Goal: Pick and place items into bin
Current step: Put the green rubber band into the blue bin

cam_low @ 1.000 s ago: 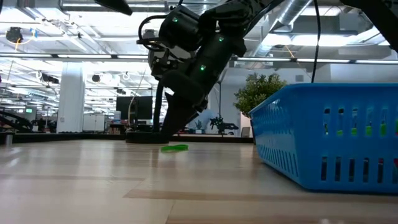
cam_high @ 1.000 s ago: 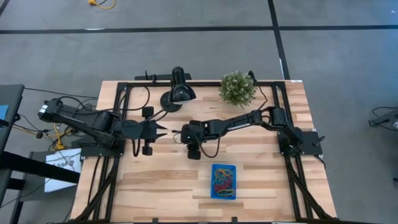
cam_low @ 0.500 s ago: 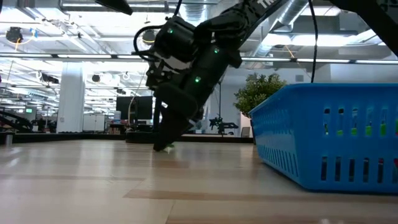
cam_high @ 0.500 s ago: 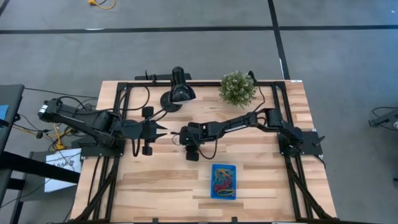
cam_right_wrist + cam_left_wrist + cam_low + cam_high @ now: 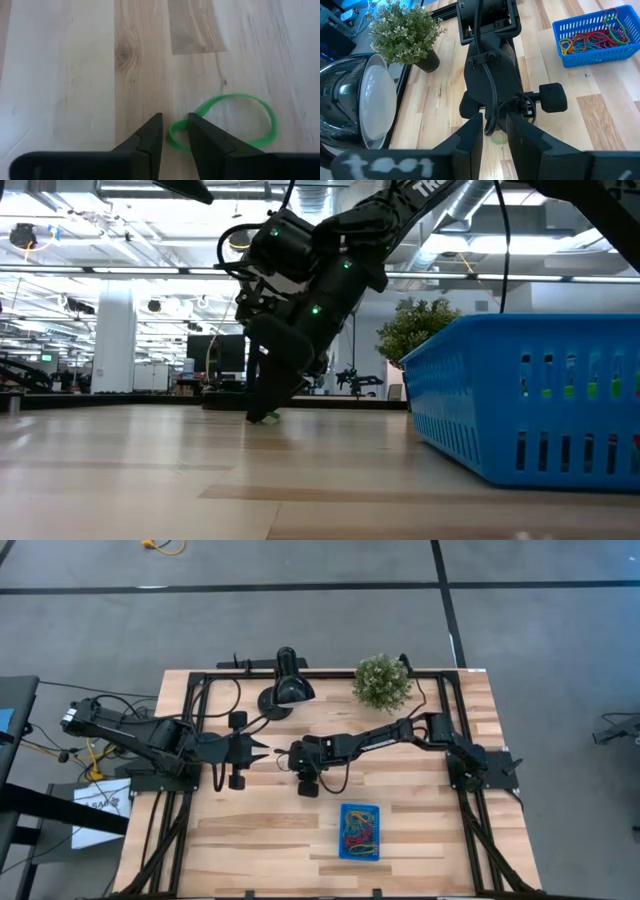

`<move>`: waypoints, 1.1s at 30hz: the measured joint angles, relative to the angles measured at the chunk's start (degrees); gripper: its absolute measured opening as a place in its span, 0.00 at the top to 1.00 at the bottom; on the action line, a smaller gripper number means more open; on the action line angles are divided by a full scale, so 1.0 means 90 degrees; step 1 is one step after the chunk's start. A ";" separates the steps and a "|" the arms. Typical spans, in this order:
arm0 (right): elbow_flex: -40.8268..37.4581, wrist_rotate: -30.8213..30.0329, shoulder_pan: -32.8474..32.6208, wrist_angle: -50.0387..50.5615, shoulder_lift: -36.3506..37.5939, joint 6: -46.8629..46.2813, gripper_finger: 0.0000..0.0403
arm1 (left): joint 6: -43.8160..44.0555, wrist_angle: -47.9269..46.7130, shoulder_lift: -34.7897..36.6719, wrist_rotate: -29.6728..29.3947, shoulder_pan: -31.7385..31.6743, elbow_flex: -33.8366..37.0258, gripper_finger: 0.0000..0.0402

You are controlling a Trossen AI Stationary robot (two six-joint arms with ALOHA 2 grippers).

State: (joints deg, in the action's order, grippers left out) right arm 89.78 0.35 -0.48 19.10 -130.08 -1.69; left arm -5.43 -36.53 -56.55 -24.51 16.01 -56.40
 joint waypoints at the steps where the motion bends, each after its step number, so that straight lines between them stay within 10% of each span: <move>1: 0.0000 0.0012 0.0006 -0.0032 0.0000 0.0002 0.79 | 0.0000 0.0000 0.0000 -0.0002 0.0002 0.0000 0.81; 25: -0.0024 -0.0662 0.0193 0.0402 0.0260 0.0091 0.82 | -0.0015 -0.0053 0.0000 -0.0005 0.0005 0.0000 0.81; 33: -0.0019 -0.0398 0.0204 0.0364 0.0253 0.0411 0.98 | -0.0045 0.0011 -0.0002 -0.0006 0.0005 0.0000 0.81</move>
State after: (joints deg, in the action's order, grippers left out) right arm 89.61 -3.23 1.36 22.38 -127.81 2.00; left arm -5.83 -36.43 -56.57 -24.56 16.05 -56.40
